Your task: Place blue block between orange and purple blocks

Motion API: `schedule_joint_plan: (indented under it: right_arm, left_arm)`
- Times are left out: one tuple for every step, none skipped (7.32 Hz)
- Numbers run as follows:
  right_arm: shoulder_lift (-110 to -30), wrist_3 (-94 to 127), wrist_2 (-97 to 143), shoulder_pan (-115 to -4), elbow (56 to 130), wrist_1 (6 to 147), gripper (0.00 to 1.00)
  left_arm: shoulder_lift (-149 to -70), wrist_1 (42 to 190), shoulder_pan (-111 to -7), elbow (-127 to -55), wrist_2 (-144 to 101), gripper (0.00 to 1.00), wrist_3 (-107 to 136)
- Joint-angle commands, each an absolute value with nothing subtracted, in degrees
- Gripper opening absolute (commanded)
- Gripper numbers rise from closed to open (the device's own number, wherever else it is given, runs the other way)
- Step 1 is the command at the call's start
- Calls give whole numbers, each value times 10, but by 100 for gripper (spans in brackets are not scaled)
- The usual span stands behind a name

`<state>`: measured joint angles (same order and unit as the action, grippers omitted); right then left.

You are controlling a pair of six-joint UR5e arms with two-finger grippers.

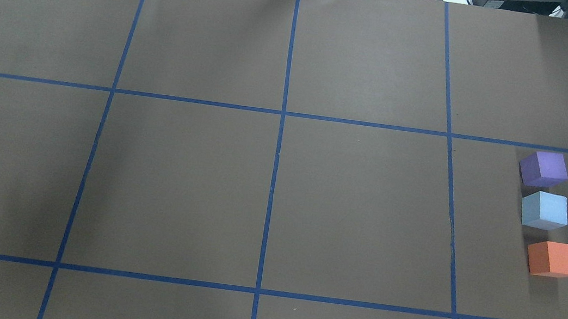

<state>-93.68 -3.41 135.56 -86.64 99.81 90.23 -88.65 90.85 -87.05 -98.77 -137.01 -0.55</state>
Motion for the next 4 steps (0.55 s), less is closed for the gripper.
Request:
schedule_joint_plan:
  right_arm:
    - [-929, -61, 1333, -892, 1037, 988, 100]
    - [-933, -61, 1329, -896, 1039, 991, 100]
    - [-936, -60, 1336, -896, 1061, 1010, 100]
    - [-940, -60, 1335, -905, 1084, 1053, 100]
  left_arm:
    - [-869, 912, -879, -979, -1354, 100, -3]
    - [-861, 912, -879, -999, -1357, 100, 6]
    - [-830, 911, -877, -1036, -1356, 100, 14]
    - [-830, 911, -879, -1041, -1360, 100, 14]
